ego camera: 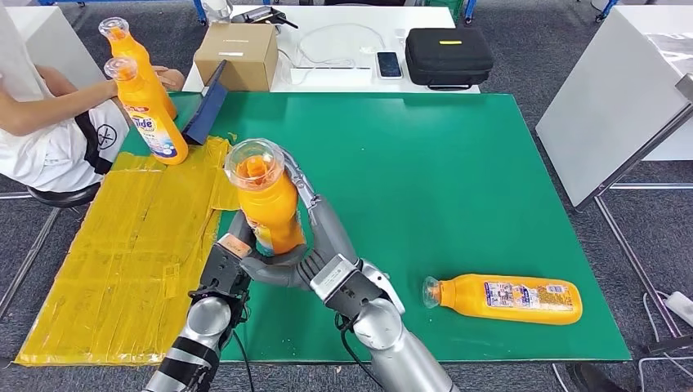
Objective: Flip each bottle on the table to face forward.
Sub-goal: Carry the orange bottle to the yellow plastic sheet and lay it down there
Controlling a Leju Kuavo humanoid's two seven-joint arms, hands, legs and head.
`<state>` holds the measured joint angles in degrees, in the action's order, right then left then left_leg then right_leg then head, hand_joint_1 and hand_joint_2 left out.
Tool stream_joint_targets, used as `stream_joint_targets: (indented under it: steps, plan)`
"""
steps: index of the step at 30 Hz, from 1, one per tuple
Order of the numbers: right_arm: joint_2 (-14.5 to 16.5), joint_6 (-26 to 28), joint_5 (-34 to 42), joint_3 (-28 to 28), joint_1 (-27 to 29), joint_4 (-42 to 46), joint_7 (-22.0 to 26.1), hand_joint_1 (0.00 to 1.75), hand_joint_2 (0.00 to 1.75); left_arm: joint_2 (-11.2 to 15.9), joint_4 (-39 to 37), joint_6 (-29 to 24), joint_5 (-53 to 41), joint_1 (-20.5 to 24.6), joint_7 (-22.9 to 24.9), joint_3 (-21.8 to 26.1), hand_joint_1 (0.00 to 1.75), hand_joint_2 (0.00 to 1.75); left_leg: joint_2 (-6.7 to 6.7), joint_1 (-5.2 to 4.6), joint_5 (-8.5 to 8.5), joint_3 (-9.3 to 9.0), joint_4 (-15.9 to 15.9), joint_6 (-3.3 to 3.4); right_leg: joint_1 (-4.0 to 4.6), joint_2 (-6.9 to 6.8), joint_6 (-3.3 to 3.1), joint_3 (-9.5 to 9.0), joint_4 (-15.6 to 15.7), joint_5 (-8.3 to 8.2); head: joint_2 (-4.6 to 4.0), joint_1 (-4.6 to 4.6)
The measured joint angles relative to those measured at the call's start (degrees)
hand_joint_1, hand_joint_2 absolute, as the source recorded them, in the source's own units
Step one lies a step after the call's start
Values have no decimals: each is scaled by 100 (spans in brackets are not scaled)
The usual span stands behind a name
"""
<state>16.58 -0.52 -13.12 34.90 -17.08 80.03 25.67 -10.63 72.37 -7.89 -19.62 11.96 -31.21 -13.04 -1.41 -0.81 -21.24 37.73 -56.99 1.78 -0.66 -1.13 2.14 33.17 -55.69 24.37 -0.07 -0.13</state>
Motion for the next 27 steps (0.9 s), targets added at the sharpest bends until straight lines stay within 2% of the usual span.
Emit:
stream_joint_targets:
  steps: [10, 14, 21, 27]
  plan:
    - [-96, -10, 4, 59, 88, 159, -35, 0, 175, 16, 75, -39, -49, -89, 8, 76, 175, 175, 0, 0, 1, -1, 0, 1, 0, 0, 0, -2, 0, -1, 1, 0]
    - [-174, -35, 13, 54, 173, 239, -79, 0, 175, 23, 195, -89, -154, -252, 14, 224, 175, 175, -1, 0, 0, 0, 0, 0, 0, 1, 0, -2, 0, -1, 1, 0]
    - [-299, 127, -386, 59, 525, 690, -97, 0, 175, 69, 1047, -65, -413, -1206, -84, 901, 175, 175, -5, 3, -8, 3, 1, -8, 1, 5, -9, 28, 1, 11, 1, -1]
    - [-449, 340, -559, 54, 722, 1044, -115, 0, 175, 109, 1289, -385, -949, -1312, -64, 1516, 175, 175, -3, 6, -15, 1, 5, -17, 3, 5, -21, 67, 1, 20, 0, 1]
